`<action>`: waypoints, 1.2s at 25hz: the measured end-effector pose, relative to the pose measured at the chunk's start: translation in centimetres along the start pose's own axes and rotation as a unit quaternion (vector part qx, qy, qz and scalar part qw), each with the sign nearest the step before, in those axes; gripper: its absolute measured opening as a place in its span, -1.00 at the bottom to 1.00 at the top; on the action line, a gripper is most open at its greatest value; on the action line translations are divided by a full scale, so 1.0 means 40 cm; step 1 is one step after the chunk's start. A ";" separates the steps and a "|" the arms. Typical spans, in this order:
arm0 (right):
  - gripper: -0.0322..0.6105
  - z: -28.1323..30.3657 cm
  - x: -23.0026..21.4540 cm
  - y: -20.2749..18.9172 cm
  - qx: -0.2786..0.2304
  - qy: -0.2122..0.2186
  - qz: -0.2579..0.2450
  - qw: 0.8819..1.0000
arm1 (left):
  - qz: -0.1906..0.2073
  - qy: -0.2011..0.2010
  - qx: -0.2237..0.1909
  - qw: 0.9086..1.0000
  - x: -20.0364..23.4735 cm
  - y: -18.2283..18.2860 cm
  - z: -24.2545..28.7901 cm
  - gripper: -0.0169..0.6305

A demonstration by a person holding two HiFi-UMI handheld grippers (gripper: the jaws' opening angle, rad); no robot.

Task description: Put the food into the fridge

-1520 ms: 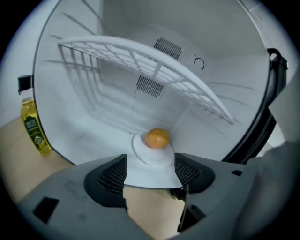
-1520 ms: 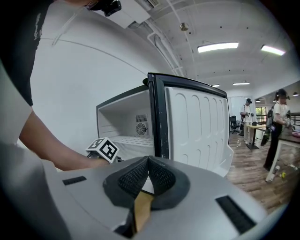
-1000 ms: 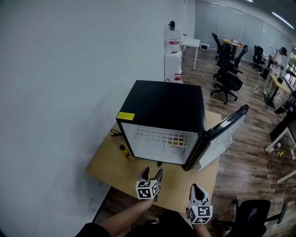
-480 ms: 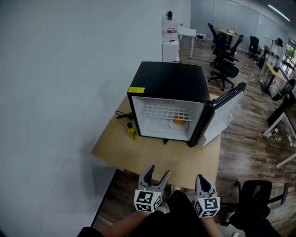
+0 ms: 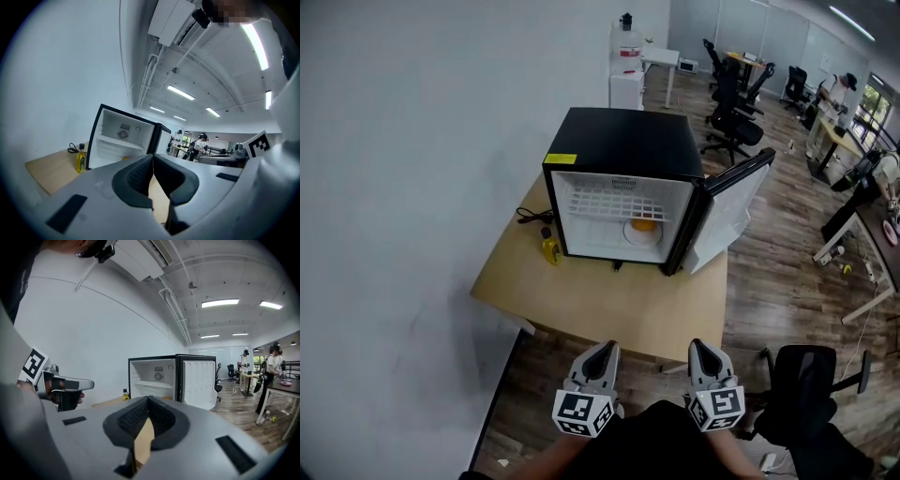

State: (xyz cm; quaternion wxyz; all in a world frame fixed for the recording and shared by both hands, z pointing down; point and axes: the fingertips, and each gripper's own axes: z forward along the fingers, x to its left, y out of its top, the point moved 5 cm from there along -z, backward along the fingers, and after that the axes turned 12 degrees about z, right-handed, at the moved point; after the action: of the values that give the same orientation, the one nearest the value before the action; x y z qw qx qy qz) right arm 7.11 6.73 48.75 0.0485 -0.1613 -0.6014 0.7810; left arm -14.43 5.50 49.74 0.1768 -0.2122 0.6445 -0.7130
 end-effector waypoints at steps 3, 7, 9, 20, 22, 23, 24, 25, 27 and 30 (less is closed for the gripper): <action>-0.71 -0.026 -0.015 0.019 -0.013 -0.005 0.004 1.000 | -0.001 -0.015 -0.002 1.000 -0.010 0.011 -0.005 -0.90; -0.71 -0.068 -0.036 0.026 -0.024 -0.012 0.004 1.000 | 0.041 -0.015 0.000 0.999 -0.039 0.036 0.006 -0.90; -0.71 -0.089 -0.049 0.025 -0.030 -0.020 0.006 0.999 | 0.047 -0.006 0.008 0.999 -0.058 0.036 0.018 -0.90; -0.71 -0.163 -0.166 0.058 -0.043 -0.047 0.006 0.998 | 0.060 0.000 0.008 0.998 -0.152 0.073 0.052 -0.90; -0.71 -0.168 -0.164 0.060 -0.040 -0.043 0.002 0.998 | 0.055 0.005 0.003 0.998 -0.157 0.080 0.047 -0.90; -0.71 -0.167 -0.161 0.060 -0.038 -0.039 0.001 0.998 | 0.054 0.008 0.000 0.999 -0.159 0.084 0.045 -0.90; -0.71 -0.166 -0.156 0.060 -0.037 -0.034 0.000 0.999 | 0.054 0.010 -0.001 0.999 -0.161 0.087 0.044 -0.90; -0.71 -0.164 -0.150 0.059 -0.036 -0.029 -0.002 0.999 | 0.056 0.012 -0.001 0.998 -0.163 0.089 0.043 -0.90; -0.71 -0.159 -0.139 0.059 -0.035 -0.020 -0.004 0.999 | 0.059 0.016 0.000 0.998 -0.164 0.089 0.041 -0.90; -0.71 -0.153 -0.130 0.055 -0.032 -0.010 -0.004 0.999 | 0.056 0.026 0.006 0.998 -0.161 0.077 0.034 -0.90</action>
State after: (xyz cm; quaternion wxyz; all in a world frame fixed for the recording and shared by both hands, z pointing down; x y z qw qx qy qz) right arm 14.17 10.37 46.28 0.0404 -0.1520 -0.6270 0.7630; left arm -8.30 7.42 46.28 0.2012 -0.1562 0.6555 -0.7109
